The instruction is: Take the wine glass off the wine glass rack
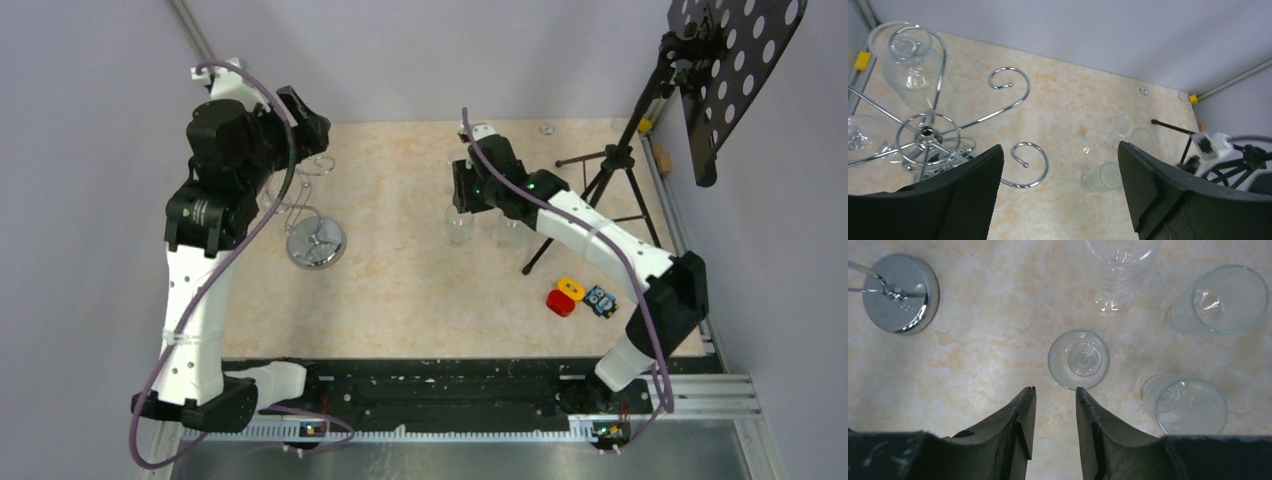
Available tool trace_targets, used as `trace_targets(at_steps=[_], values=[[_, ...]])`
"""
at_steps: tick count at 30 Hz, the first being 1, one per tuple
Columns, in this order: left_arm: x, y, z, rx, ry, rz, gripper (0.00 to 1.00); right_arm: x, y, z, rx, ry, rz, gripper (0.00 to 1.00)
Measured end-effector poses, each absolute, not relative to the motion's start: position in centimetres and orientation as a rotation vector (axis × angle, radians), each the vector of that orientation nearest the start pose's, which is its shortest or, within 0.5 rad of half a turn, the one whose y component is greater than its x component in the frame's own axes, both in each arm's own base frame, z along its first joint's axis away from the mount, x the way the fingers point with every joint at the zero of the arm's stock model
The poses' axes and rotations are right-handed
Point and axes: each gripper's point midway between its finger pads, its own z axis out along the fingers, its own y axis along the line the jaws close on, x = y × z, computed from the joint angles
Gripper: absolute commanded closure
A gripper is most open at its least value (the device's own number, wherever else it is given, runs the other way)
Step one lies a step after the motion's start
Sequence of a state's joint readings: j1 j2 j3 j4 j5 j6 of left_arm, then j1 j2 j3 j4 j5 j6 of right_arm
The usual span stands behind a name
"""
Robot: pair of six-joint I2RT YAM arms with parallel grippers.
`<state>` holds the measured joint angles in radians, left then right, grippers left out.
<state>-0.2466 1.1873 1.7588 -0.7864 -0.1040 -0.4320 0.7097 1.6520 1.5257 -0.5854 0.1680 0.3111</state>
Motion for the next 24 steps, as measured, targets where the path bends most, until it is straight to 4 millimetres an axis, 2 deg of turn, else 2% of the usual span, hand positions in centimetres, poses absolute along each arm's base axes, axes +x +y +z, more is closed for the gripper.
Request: trace_targets(at_steps=[2, 4, 7, 8, 9, 13, 17, 19, 24], values=[[33.2, -6.6, 45.5, -0.29, 1.779, -0.401, 0.16, 35.0, 28.1, 22.6, -0.333, 2.229, 0.405, 0.66], [34.2, -4.1, 45.6, -0.365, 1.767, -0.402, 0.17, 34.5, 28.1, 23.8, -0.31, 2.193, 0.464, 0.66], [35.2, 0.0, 45.1, -0.486, 1.752, -0.401, 0.16, 33.7, 28.2, 24.5, -0.296, 2.17, 0.527, 0.66], [35.4, 0.7, 45.0, -0.507, 1.753, -0.415, 0.16, 33.4, 28.3, 24.5, -0.292, 2.166, 0.546, 0.66], [35.4, 2.4, 44.9, -0.557, 1.741, -0.402, 0.16, 33.1, 28.3, 24.6, -0.287, 2.162, 0.562, 0.66], [34.6, 5.7, 44.9, -0.648, 1.698, -0.429, 0.16, 32.1, 28.3, 24.4, -0.276, 2.158, 0.615, 0.66], [32.9, 9.8, 44.1, -0.786, 1.64, -0.456, 0.16, 31.3, 28.1, 24.0, -0.267, 2.153, 0.651, 0.67], [32.5, 10.9, 43.9, -0.831, 1.606, -0.491, 0.16, 31.0, 28.0, 23.8, -0.264, 2.15, 0.661, 0.67], [32.0, 11.3, 42.7, -0.901, 1.547, -0.659, 0.18, 30.1, 27.9, 22.7, -0.268, 2.148, 0.696, 0.67]])
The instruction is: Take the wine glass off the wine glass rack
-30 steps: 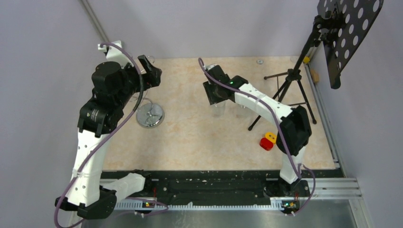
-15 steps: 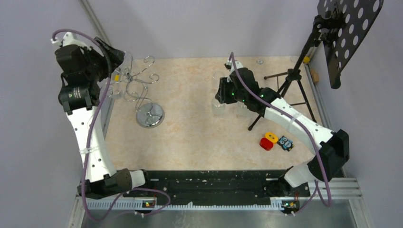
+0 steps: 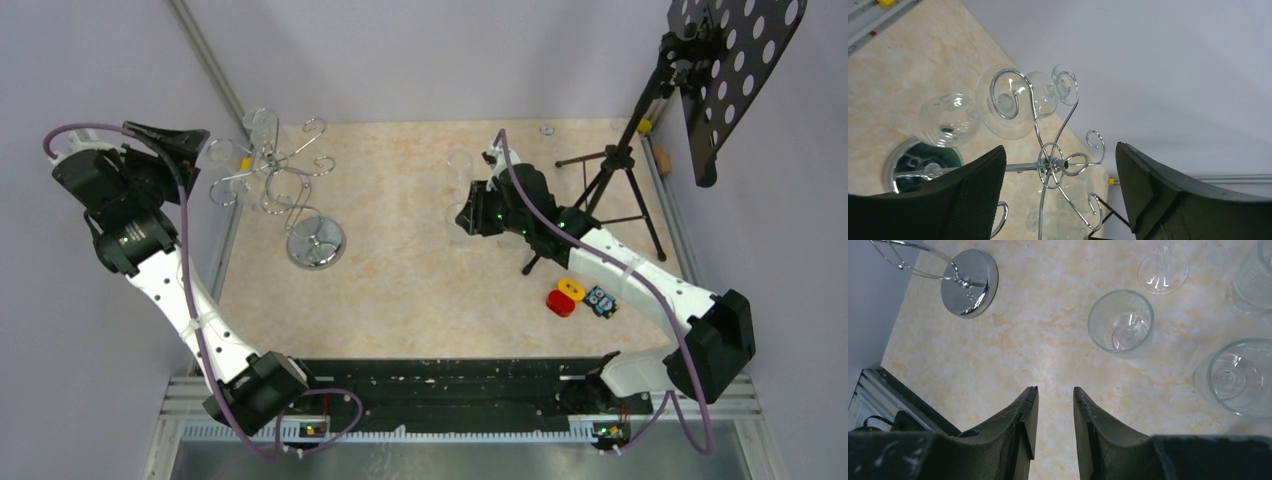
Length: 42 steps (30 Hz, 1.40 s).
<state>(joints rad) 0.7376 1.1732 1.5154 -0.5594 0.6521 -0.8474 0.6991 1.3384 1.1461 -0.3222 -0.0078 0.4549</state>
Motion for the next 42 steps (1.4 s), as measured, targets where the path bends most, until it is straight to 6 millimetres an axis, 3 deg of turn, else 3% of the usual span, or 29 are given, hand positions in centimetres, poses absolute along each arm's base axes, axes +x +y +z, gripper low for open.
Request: trace_targets(at_steps=[7, 15, 19, 23, 31, 42], values=[[32.7, 11.8, 41.5, -0.955, 1.523, -0.773, 0.2, 29.2, 27.5, 20.8, -0.279, 2.16, 0.71, 0.67], [32.6, 13.5, 40.5, -1.017, 1.513, -0.662, 0.23, 29.0, 27.4, 19.2, -0.282, 2.163, 0.71, 0.68], [32.6, 14.2, 39.7, -1.041, 1.524, -0.611, 0.33, 29.1, 27.3, 19.0, -0.28, 2.159, 0.704, 0.68], [33.8, 14.8, 38.4, -1.048, 1.572, -0.576, 0.4, 29.2, 27.4, 19.2, -0.276, 2.14, 0.713, 0.69], [35.9, 15.1, 35.6, -1.062, 1.657, -0.582, 0.39, 29.2, 27.4, 18.6, -0.273, 2.137, 0.717, 0.69], [36.6, 14.6, 35.3, -1.04, 1.672, -0.594, 0.64, 29.2, 27.4, 18.6, -0.273, 2.134, 0.719, 0.69]])
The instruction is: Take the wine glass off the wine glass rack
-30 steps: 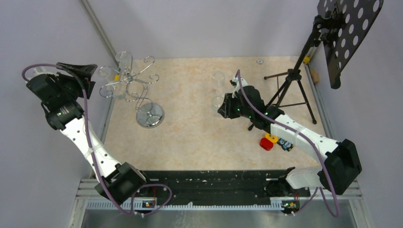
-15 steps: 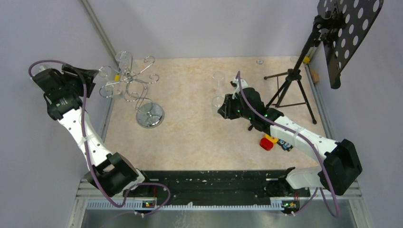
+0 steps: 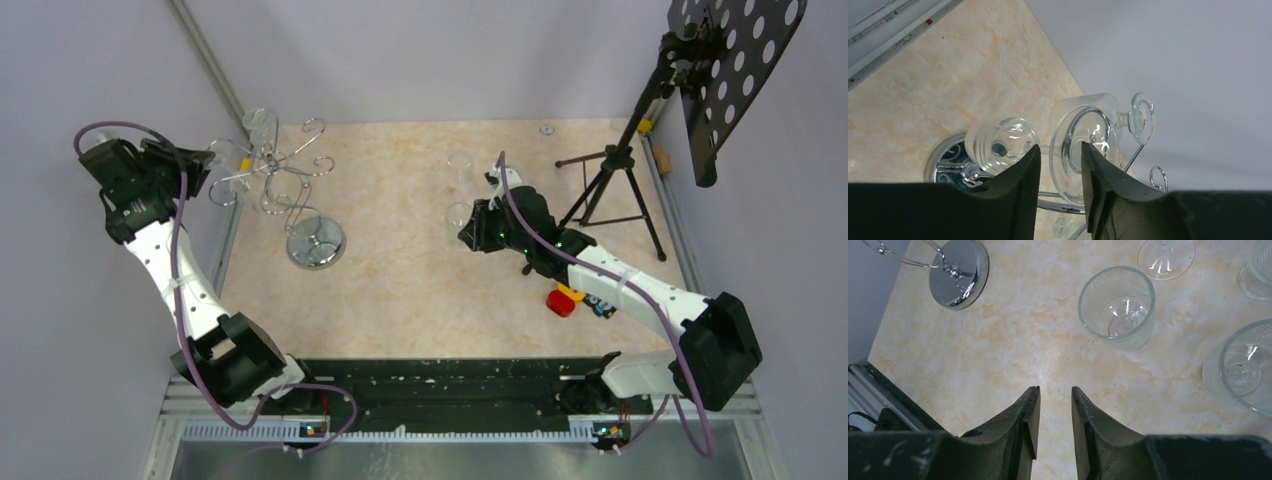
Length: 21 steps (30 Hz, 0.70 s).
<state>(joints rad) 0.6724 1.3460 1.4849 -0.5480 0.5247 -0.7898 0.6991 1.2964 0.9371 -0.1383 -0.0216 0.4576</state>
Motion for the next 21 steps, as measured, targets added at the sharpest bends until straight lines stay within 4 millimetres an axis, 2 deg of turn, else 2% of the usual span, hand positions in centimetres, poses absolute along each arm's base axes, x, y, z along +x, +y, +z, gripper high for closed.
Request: trace_targets(at_steps=[2, 7, 10, 12, 21], values=[[36.6, 14.7, 35.4, -1.039, 1.667, -0.585, 0.67, 29.2, 27.4, 18.6, -0.273, 2.134, 0.719, 0.69], [36.3, 14.7, 35.8, -1.026, 1.657, -0.569, 0.84, 29.2, 27.4, 18.6, -0.273, 2.134, 0.719, 0.7], [36.3, 14.6, 36.4, -1.007, 1.645, -0.566, 0.89, 29.2, 27.4, 18.6, -0.273, 2.134, 0.719, 0.7], [36.1, 14.4, 36.8, -0.999, 1.638, -0.56, 0.99, 29.2, 27.5, 18.6, -0.273, 2.135, 0.72, 0.7], [36.3, 13.8, 37.2, -0.987, 1.624, -0.608, 1.0, 29.1, 27.5, 18.6, -0.27, 2.136, 0.725, 0.7]])
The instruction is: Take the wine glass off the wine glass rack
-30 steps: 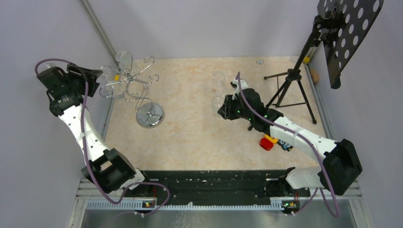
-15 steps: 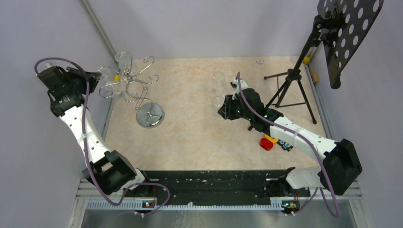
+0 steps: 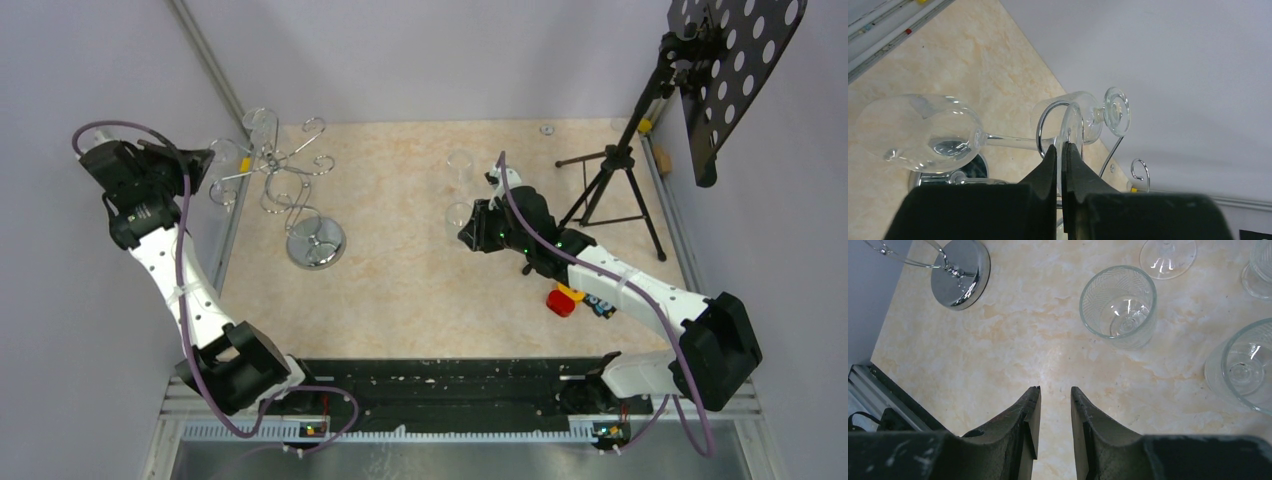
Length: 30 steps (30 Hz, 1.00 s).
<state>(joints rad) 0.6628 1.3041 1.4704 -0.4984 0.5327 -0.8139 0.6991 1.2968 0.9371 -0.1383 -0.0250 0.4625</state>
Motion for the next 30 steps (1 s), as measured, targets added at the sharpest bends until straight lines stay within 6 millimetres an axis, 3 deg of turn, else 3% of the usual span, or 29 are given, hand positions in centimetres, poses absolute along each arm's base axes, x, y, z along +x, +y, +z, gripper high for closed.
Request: trace_targets(at_steps=[7, 18, 25, 30], values=[[36.8, 13.4, 37.7, -1.013, 1.547, -0.693, 1.0, 29.1, 27.5, 18.6, -0.267, 2.137, 0.727, 0.7], [36.5, 13.3, 41.5, -0.984, 1.386, -0.729, 1.0, 29.1, 27.5, 18.6, -0.266, 2.139, 0.726, 0.7], [37.8, 13.2, 41.0, -0.96, 1.371, -0.78, 1.0, 29.1, 27.4, 18.5, -0.266, 2.141, 0.724, 0.7], [38.9, 11.9, 40.5, -0.922, 1.409, -0.839, 1.0, 29.1, 27.4, 18.5, -0.266, 2.141, 0.723, 0.7]])
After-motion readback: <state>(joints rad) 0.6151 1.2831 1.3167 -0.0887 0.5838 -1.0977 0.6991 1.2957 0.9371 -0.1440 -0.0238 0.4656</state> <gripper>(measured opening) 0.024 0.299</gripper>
